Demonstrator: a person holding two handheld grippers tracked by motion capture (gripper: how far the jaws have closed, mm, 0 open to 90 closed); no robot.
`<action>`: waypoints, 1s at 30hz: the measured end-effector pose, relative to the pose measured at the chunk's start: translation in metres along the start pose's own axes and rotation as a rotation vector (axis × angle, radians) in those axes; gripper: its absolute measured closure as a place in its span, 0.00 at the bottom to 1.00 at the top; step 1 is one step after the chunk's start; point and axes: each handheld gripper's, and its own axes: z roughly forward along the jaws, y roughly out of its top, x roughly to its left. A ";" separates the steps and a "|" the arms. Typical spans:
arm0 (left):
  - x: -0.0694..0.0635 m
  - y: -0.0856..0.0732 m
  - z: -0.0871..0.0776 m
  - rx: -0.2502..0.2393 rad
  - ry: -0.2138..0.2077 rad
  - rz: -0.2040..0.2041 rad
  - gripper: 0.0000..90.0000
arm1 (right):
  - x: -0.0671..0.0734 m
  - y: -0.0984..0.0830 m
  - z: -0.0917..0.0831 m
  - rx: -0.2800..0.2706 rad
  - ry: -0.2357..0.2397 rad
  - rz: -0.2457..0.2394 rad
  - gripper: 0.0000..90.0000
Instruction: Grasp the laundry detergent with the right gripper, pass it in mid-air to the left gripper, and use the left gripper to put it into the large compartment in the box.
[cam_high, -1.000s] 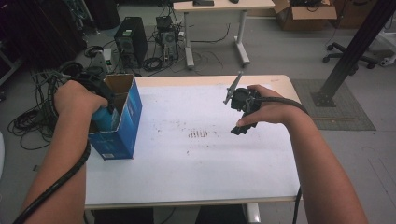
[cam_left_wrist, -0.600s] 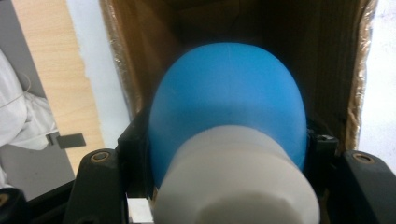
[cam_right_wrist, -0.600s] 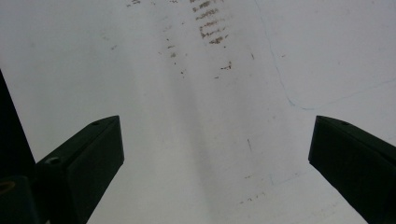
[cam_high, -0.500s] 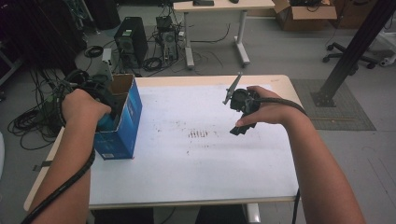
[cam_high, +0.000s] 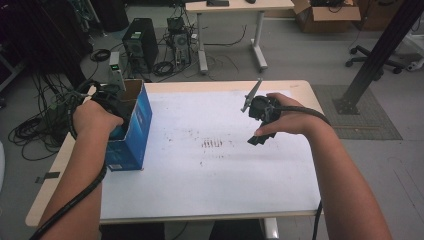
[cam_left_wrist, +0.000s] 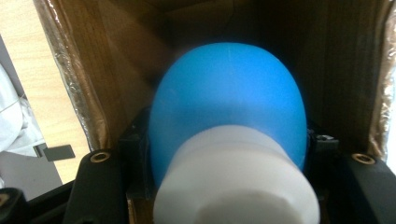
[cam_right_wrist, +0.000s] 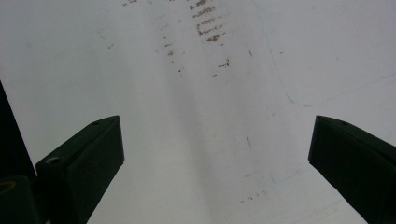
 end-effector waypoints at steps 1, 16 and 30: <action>0.000 0.000 0.000 0.002 0.001 -0.001 0.42 | 0.000 0.000 0.000 -0.006 -0.001 -0.002 0.04; -0.002 0.000 0.001 -0.002 0.029 0.005 0.41 | -0.001 -0.003 -0.001 -0.005 -0.003 0.005 0.04; -0.004 -0.003 -0.006 -0.022 0.027 0.011 0.32 | 0.003 -0.002 -0.001 -0.012 -0.024 0.002 0.04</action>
